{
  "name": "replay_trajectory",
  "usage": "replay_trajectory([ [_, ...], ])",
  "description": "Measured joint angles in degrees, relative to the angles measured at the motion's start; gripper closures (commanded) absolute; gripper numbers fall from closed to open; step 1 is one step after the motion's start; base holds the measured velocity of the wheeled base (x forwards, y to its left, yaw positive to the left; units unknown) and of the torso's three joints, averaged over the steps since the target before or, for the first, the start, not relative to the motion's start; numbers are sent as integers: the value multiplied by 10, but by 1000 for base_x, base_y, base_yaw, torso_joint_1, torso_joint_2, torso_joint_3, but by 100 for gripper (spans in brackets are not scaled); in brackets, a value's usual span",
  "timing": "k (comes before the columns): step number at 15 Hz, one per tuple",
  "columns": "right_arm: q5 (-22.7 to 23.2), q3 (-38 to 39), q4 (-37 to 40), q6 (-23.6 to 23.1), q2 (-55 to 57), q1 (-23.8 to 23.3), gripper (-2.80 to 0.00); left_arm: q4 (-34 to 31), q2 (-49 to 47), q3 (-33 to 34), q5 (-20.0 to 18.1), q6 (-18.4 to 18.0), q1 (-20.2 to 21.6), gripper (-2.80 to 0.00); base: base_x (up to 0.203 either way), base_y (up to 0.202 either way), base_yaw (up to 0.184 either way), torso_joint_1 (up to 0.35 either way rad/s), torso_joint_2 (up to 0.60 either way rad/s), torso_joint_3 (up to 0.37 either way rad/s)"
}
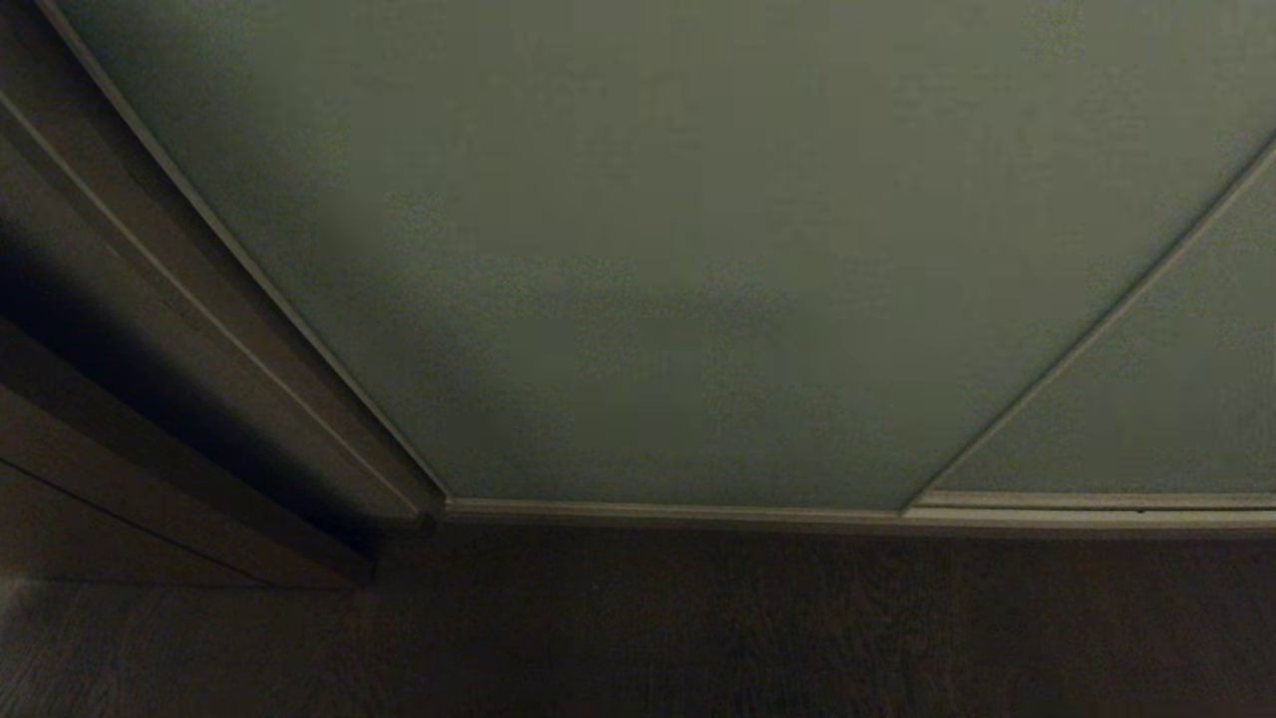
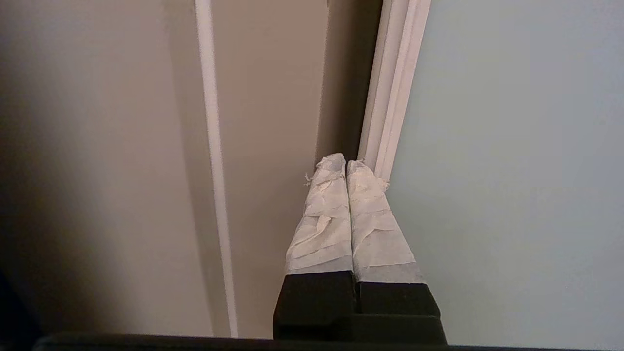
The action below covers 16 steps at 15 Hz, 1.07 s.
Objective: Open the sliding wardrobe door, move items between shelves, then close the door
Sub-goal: Open the door
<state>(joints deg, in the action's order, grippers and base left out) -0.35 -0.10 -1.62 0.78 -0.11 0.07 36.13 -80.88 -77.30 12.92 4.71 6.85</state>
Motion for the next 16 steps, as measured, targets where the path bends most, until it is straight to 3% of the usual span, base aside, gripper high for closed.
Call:
replay_trajectory([
  [8, 0, 0, 0, 0, 0, 0, 0, -25, -22, -14, -30, 3, 1, 0, 0, 0, 0, 0, 0, 0],
  [16, 0, 1, 0, 0, 0, 0, 0, -32, -21, -16, -86, 4, -1, 0, 0, 0, 0, 0, 0, 0],
])
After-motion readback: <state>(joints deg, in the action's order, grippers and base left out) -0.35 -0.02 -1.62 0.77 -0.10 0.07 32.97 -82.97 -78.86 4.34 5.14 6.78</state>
